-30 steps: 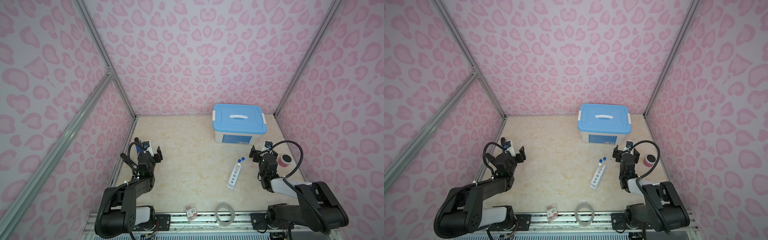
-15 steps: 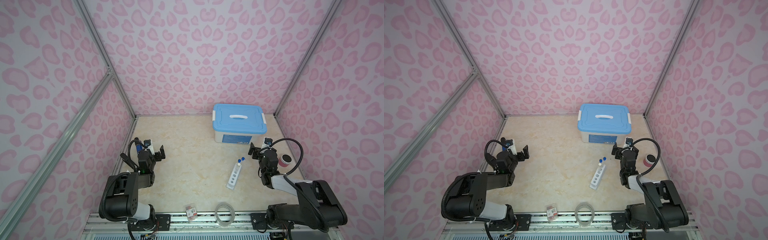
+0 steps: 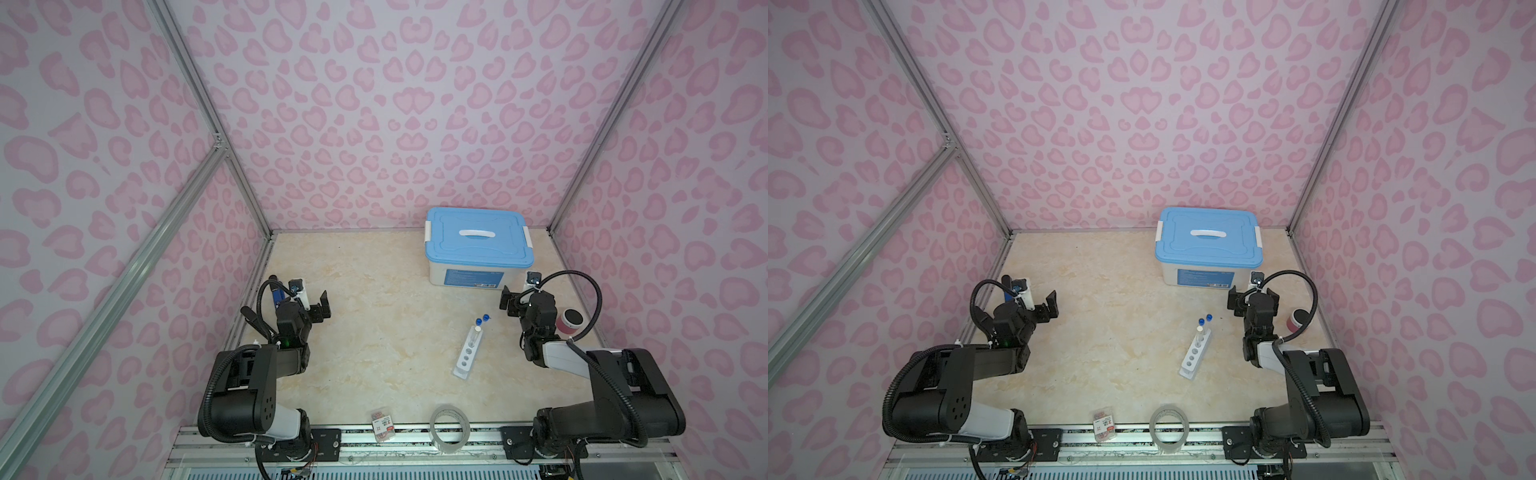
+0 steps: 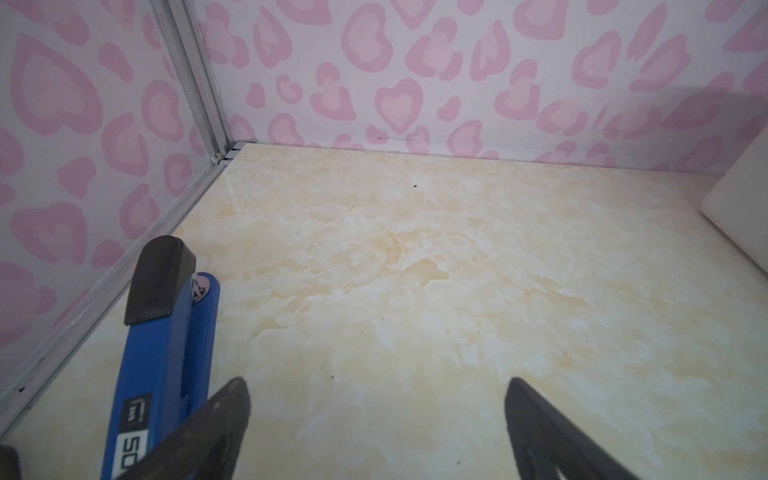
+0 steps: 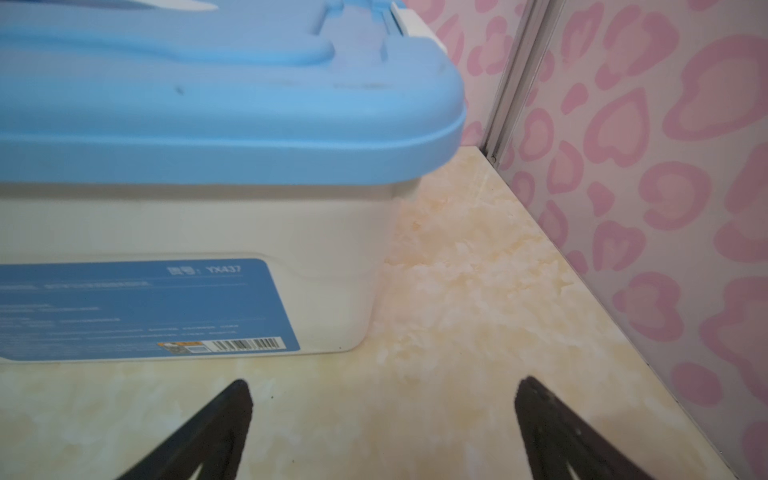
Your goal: Organize the chemistry lab equipment
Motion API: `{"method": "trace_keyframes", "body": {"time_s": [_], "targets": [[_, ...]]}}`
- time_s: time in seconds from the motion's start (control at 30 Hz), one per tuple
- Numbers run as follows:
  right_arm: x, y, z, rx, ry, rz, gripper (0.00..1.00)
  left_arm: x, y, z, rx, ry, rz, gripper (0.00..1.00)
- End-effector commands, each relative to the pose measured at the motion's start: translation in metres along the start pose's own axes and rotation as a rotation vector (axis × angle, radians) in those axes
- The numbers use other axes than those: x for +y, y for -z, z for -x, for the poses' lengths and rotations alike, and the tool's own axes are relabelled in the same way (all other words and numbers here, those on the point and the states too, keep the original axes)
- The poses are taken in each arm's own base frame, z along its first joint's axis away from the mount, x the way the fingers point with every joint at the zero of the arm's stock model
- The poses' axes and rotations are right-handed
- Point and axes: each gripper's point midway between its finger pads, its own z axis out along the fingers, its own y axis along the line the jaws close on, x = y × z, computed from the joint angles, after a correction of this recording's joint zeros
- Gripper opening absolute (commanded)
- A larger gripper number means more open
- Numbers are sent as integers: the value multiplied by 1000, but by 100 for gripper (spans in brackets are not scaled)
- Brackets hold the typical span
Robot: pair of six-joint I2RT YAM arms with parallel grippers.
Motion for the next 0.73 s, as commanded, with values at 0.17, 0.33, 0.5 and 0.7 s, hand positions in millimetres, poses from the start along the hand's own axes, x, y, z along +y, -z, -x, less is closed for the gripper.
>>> {"method": "trace_keyframes", "body": {"time_s": [0.17,0.33,0.5,0.7], "targets": [[10,2,-3,-77,21,63,99,0,-1,11,-40,-7,0,97],[8,3,-2,-101,15,55,99,0,-2,10,-36,-9,3,97],[8,1,-1,-105,9,55,99,0,-3,10,-33,-12,9,97],[8,1,-1,-99,6,52,99,0,-2,11,-36,-12,10,97]]}}
